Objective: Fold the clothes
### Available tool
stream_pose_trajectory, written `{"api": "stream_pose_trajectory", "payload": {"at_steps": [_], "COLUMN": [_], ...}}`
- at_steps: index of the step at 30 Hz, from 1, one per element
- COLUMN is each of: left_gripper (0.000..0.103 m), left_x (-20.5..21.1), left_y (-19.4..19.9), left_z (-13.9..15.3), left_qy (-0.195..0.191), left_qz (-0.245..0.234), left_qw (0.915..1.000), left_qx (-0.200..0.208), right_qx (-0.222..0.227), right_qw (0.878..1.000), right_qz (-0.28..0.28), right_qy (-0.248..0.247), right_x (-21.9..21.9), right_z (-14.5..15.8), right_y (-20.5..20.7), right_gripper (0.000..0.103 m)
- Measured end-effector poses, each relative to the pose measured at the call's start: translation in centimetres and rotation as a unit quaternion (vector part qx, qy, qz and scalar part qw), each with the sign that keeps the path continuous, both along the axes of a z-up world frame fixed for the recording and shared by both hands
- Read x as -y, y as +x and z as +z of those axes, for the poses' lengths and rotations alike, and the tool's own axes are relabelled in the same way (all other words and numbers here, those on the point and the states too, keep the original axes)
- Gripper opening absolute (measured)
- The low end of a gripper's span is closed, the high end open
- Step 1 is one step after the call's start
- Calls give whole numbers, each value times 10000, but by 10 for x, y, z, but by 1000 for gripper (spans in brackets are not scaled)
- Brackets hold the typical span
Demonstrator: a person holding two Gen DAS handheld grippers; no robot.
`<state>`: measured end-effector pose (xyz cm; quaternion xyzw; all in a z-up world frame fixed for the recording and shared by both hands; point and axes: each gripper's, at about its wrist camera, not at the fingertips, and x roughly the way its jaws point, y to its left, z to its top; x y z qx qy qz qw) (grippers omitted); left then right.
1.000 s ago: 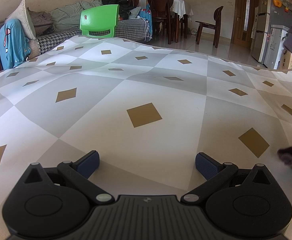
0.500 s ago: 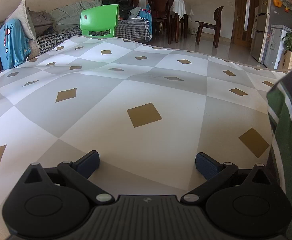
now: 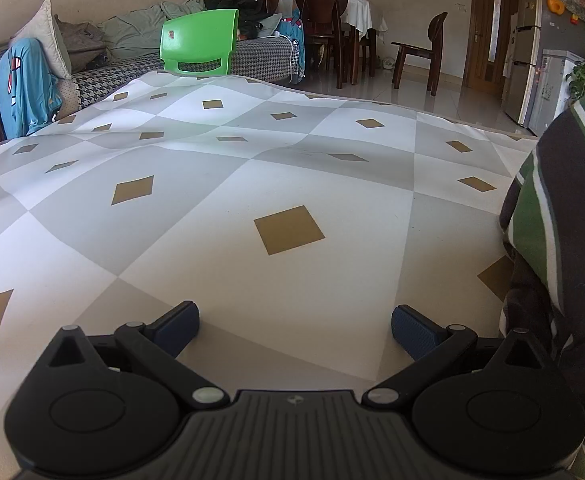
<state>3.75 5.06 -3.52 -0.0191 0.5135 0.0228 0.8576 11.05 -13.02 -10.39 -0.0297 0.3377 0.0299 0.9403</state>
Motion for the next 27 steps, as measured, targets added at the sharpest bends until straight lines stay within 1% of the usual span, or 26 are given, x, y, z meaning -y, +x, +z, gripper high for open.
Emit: {"api": "stream_pose_trajectory", "payload": {"at_steps": [5, 12, 19, 24, 27], "left_gripper": [103, 103, 103, 103, 103], "left_x": [3, 8, 14, 14, 12], "left_y": [0, 0, -4, -6, -6], "left_z": [-4, -9, -8, -13, -13], "left_qy": [-34, 159, 288, 305, 232], "left_qz": [-7, -100, -188, -221, -179], "left_qw": [10000, 9997, 9994, 9992, 9995], "left_qx": [-79, -123, -50, -136, -142], "right_qx": [0, 1, 1, 1, 1], "right_qw": [10000, 10000, 10000, 10000, 10000], "right_qz": [0, 0, 1, 1, 1], "right_qy": [0, 0, 0, 0, 0], "right_x": [0, 0, 0, 0, 0], "right_z": [0, 0, 0, 0, 0], "right_y": [0, 0, 0, 0, 0], "right_gripper": [103, 103, 103, 103, 103]}}
